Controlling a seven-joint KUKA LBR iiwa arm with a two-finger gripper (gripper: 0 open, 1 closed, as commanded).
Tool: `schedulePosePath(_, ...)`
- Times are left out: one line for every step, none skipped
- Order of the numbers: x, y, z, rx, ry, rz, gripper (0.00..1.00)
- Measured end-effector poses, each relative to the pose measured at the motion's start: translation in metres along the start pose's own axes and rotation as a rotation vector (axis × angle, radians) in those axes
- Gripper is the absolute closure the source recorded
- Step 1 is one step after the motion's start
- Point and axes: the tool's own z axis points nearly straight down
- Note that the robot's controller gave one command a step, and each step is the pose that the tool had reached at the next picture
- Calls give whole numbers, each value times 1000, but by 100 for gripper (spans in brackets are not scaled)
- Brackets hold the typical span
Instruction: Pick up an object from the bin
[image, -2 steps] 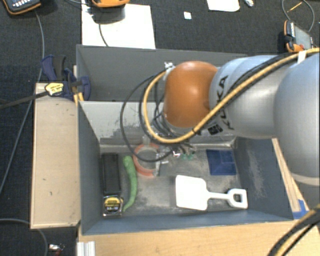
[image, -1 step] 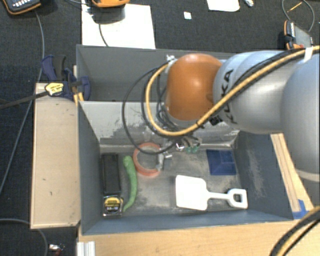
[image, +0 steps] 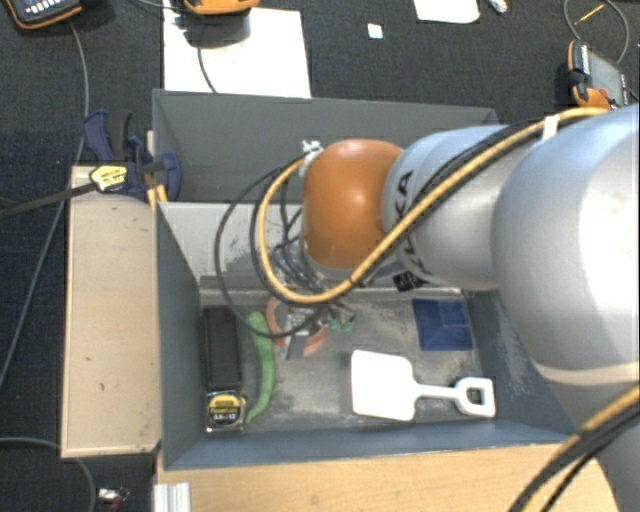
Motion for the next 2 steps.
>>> schedulePosePath(-6, -37, 6, 2, -4, -48, 0)
schedulePosePath(15, -39, -92, -2, 1, 58, 0)
